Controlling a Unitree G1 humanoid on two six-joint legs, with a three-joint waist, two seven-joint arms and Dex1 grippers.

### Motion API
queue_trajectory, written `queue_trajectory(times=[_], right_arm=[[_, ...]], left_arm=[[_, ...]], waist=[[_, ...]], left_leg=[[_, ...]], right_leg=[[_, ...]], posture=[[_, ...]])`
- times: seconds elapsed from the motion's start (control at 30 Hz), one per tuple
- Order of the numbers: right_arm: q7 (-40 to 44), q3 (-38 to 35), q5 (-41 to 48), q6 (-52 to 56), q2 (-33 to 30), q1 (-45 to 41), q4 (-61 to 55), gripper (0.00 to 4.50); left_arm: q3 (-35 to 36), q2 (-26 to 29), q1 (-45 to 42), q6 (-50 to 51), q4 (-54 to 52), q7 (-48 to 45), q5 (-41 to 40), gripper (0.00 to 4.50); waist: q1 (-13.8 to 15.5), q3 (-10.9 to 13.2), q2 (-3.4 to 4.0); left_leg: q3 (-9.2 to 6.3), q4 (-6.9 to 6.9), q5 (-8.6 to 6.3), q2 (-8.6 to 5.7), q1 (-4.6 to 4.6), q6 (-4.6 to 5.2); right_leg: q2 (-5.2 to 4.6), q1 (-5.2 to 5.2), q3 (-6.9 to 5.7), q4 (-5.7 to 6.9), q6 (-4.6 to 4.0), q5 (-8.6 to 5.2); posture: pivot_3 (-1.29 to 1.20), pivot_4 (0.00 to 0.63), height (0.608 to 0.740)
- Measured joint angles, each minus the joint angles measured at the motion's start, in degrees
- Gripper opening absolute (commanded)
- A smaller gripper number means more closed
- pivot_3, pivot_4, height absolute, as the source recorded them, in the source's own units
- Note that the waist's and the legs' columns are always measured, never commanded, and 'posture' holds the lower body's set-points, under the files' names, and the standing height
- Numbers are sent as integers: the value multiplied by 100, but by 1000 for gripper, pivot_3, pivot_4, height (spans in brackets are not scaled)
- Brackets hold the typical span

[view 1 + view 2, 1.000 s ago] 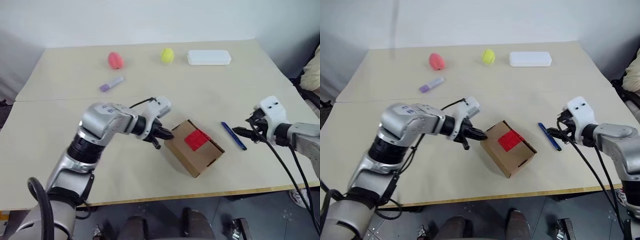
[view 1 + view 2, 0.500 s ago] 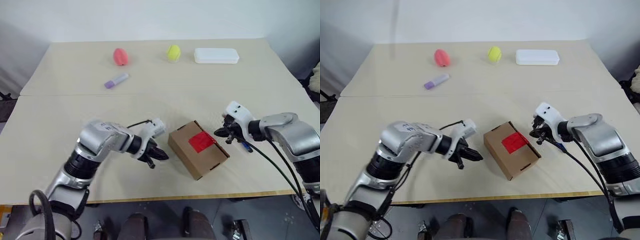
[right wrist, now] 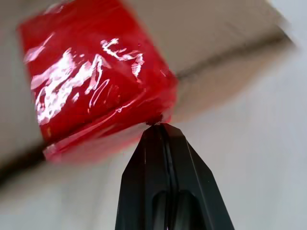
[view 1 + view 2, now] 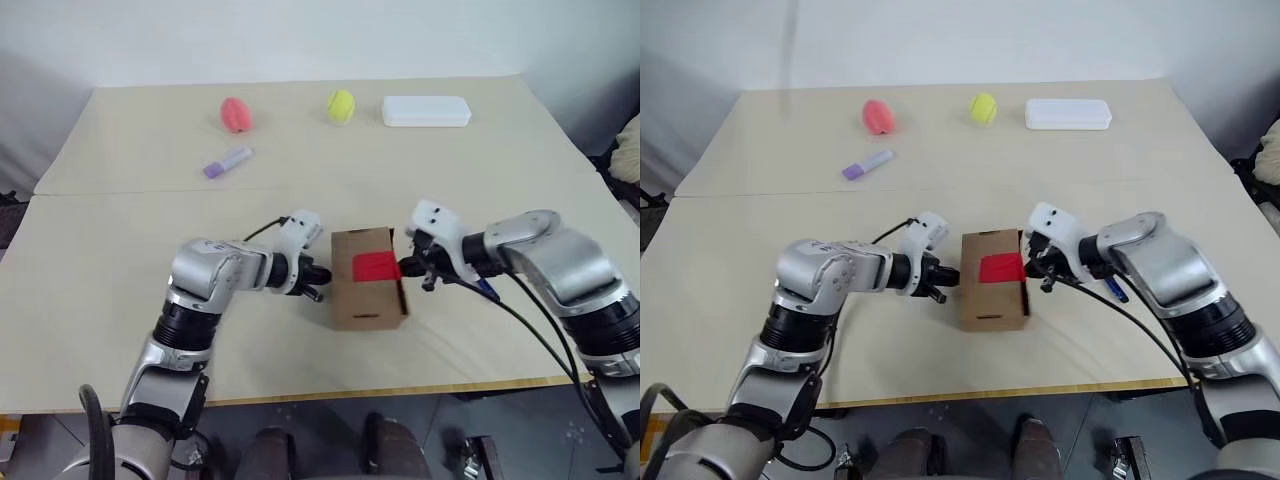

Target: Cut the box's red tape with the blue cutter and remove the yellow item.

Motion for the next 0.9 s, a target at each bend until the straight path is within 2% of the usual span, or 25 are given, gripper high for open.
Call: queue_trajectory(times=[0.23, 0.6, 0.73, 0.83, 0.9], right_arm=[[-77, 235, -249, 13, 448, -182, 249, 13], [-302, 237, -510, -174, 548, -268, 358, 13], [-586, -25, -662, -187, 460, -344, 359, 13], [-831, -363, -710, -112, 388, -352, 351, 618], [-908, -689, -613, 154, 323, -357, 290, 1270]], left_arm=[[-131, 467, -59, -105, 12, -233, 15, 0], [-652, 1089, -168, -399, 160, -791, 44, 0], [-690, 1438, -354, -568, 318, -1073, 54, 0], [-533, 1498, -533, -630, 409, -1265, -23, 0], [-211, 1312, -683, -614, 474, -1359, -206, 0]], waist=[[8, 0, 0], [-61, 0, 0], [-92, 0, 0], [-103, 0, 0], [-95, 1, 0]], left_leg=[[-1, 0, 0, 0, -4, 0], [0, -3, 1, 0, -4, -1], [0, -3, 1, 0, -9, -2], [0, -4, 1, 0, -12, -1], [-1, -4, 1, 0, -15, -1]], right_leg=[[0, -4, -2, 1, 1, 0], [0, -8, -2, 6, 1, 0], [0, -13, -2, 11, 1, 0], [0, -17, -2, 11, 1, 0], [0, -18, -4, 12, 2, 1]], posture=[[0, 150, 740], [0, 150, 740], [0, 150, 740], [0, 150, 740], [0, 150, 740]])
